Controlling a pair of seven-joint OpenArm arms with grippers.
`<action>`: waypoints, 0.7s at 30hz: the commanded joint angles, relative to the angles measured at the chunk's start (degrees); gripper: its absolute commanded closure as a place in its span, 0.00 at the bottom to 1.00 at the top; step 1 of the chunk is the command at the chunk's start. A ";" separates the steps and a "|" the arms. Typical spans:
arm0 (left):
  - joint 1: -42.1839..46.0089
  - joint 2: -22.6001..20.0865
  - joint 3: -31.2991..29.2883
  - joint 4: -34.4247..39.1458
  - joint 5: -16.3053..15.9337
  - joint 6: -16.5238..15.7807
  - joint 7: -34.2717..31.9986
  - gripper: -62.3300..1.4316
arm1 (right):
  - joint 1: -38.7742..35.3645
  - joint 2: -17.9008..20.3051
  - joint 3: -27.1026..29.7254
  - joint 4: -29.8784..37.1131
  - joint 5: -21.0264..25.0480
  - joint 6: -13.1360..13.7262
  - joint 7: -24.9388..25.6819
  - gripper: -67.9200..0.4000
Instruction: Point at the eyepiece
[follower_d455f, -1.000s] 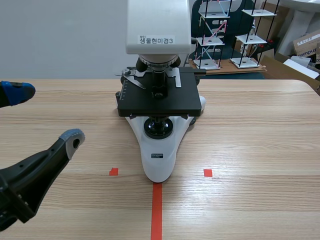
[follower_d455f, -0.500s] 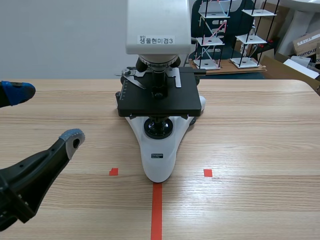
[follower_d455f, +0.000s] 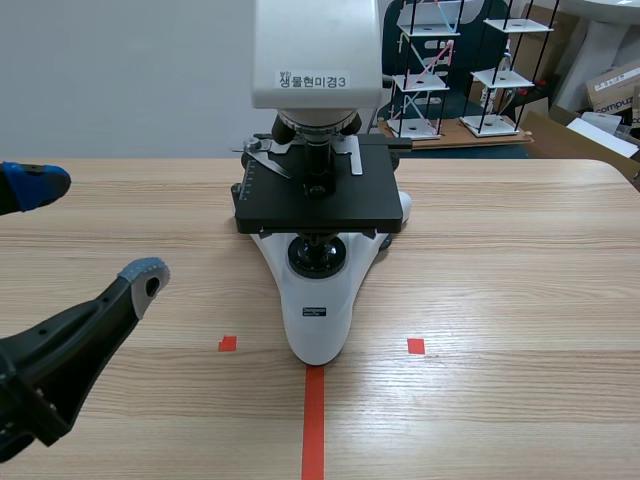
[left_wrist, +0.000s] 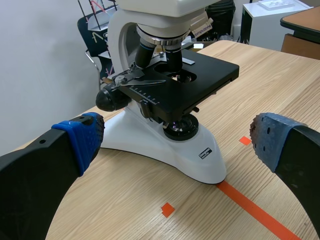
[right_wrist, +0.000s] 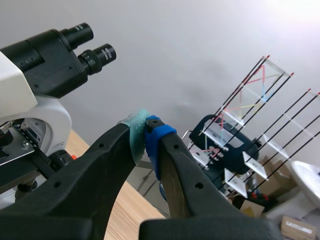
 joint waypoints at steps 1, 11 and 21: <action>0.11 0.59 0.02 0.59 -0.42 0.13 -0.57 0.01 | 3.30 0.11 -1.84 -1.49 0.39 0.85 0.61 0.99; 0.11 0.59 0.02 0.59 -0.42 0.13 -0.57 0.01 | 22.12 -0.59 -17.44 -9.35 -2.34 1.73 0.24 0.99; 0.11 0.59 0.02 0.59 -0.42 0.13 -0.59 0.01 | 40.57 -9.77 -27.82 -22.47 -5.07 6.69 -3.06 0.99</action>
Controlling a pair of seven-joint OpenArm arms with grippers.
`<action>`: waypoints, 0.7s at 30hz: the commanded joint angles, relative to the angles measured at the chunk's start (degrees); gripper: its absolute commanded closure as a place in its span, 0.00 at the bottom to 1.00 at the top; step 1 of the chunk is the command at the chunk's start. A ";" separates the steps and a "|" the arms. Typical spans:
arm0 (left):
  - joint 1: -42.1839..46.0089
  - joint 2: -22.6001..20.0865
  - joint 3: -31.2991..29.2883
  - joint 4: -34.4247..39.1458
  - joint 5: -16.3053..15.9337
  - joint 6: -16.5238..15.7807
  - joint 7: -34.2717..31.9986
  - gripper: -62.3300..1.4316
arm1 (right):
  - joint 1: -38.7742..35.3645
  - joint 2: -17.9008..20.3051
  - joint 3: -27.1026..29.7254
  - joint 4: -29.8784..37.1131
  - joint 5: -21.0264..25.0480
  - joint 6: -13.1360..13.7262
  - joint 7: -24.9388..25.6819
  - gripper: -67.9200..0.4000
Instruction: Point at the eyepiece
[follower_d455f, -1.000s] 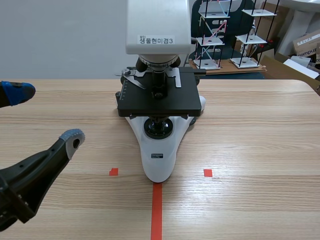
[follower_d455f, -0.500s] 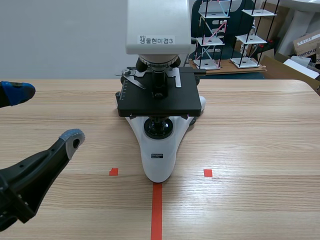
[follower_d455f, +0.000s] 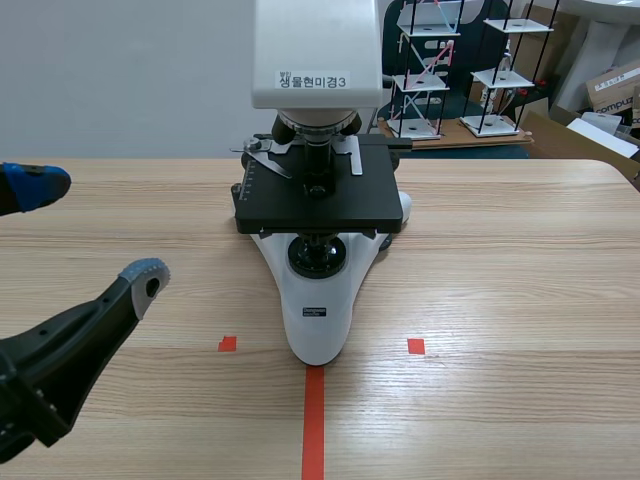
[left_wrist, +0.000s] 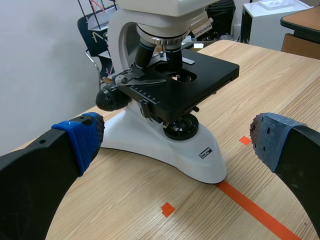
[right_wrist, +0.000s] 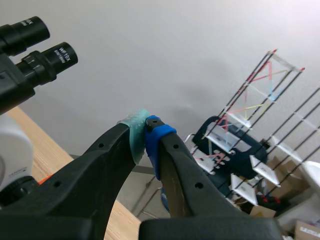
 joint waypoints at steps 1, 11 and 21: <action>0.11 0.59 0.02 0.59 -0.42 0.13 -0.59 0.01 | 2.73 -0.17 -1.46 -0.59 0.02 0.17 0.46 0.99; 0.11 0.59 0.02 0.59 -0.42 0.13 -0.57 0.01 | 15.23 -7.45 -10.71 -12.33 -1.64 2.64 0.55 0.99; 0.11 0.59 0.02 0.59 -0.42 0.13 -0.57 0.01 | 20.76 -12.74 -16.33 -16.70 -4.13 5.18 0.63 0.99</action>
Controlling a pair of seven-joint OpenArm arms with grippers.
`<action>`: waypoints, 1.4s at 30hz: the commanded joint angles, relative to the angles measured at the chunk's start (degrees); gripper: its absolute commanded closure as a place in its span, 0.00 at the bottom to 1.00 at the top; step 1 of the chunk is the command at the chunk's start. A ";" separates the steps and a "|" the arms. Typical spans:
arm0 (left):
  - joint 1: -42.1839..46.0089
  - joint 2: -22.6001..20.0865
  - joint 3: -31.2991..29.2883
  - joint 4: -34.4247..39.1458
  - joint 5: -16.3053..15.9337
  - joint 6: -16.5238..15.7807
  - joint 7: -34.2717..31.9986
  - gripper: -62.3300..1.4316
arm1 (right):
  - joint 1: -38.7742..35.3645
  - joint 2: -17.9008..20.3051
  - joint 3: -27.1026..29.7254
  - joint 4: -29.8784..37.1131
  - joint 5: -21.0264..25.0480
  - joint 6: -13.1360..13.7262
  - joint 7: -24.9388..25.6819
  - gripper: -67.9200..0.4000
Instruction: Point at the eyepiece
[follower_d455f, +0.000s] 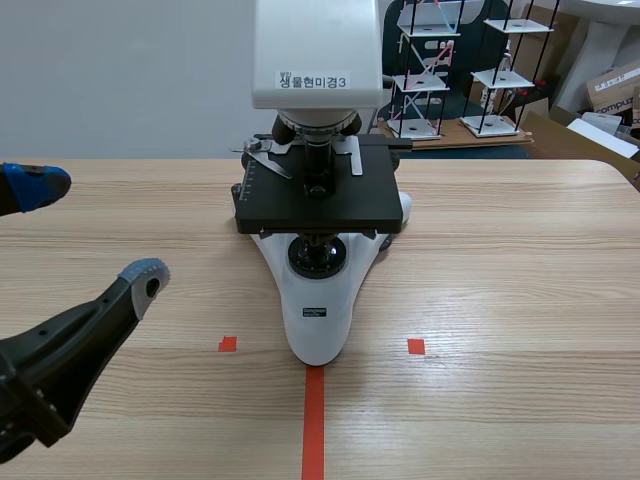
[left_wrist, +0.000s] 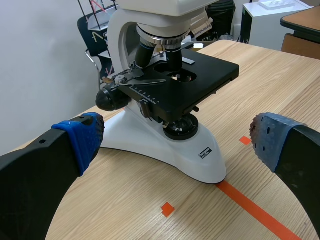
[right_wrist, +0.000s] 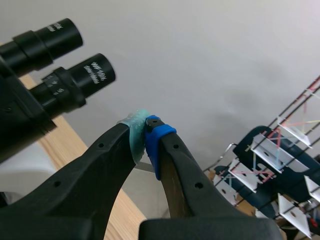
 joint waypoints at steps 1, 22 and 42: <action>0.11 0.59 0.02 0.59 -0.42 0.13 -0.57 0.01 | 1.33 0.13 0.31 0.63 -0.02 0.55 0.70 0.99; 0.11 0.59 0.02 0.59 -0.42 0.13 -0.57 0.01 | 1.33 -0.76 -0.02 0.09 -0.02 1.22 0.85 0.99; 0.11 0.59 0.02 0.59 -0.42 0.13 -0.57 0.01 | 1.31 -0.76 -0.02 0.09 0.02 1.20 1.33 0.99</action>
